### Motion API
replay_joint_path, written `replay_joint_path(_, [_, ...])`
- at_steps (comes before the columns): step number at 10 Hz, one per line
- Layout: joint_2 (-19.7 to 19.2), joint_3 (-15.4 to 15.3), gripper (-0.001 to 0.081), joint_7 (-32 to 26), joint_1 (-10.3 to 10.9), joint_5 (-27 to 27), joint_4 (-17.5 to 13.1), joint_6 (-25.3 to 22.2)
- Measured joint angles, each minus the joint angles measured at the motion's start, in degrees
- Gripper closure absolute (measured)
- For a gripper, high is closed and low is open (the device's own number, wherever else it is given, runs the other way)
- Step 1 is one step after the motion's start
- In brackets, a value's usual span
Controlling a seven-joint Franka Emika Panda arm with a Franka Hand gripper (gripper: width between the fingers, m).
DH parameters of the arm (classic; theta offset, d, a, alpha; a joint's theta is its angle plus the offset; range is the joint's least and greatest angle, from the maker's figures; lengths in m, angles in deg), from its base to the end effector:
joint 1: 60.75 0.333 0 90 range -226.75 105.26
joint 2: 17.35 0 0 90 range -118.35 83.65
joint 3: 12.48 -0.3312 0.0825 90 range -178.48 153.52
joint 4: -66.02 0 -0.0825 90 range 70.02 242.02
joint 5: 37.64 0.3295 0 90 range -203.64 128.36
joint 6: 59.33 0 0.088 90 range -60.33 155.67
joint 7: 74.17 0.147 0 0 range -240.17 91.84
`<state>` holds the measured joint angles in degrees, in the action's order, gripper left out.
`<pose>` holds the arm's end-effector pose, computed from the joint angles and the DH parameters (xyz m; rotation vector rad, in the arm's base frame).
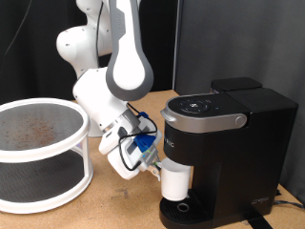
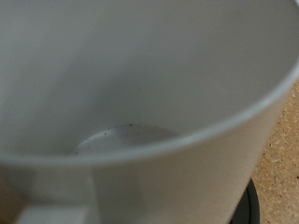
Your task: Make a cup of coffee with the keurig machine
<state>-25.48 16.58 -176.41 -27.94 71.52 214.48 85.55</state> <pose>0.4073 0.0334 0.2311 -2.4779 -0.1264 -0.7297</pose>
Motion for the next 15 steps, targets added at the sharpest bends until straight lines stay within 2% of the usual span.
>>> replay_joint_path(7, [-5.9,-1.7,0.0731,-2.3,0.0,5.4,-3.6,-0.2])
replay_joint_path(11, [-7.8,-1.7,0.0731,-2.0,-0.1,4.9,-4.7,-2.0])
replay_joint_path(12, [-7.8,-1.7,0.0634,-1.7,-0.4,3.9,-4.6,-2.7])
replay_joint_path(13, [-7.7,-1.4,0.0634,-0.7,-0.7,2.2,-4.3,-3.1])
replay_joint_path(14, [-7.5,-1.1,0.0446,0.3,-1.0,0.3,-3.9,-3.2])
replay_joint_path(15, [-6.7,-0.5,0.0446,1.6,-1.4,-2.7,-3.1,-3.3])
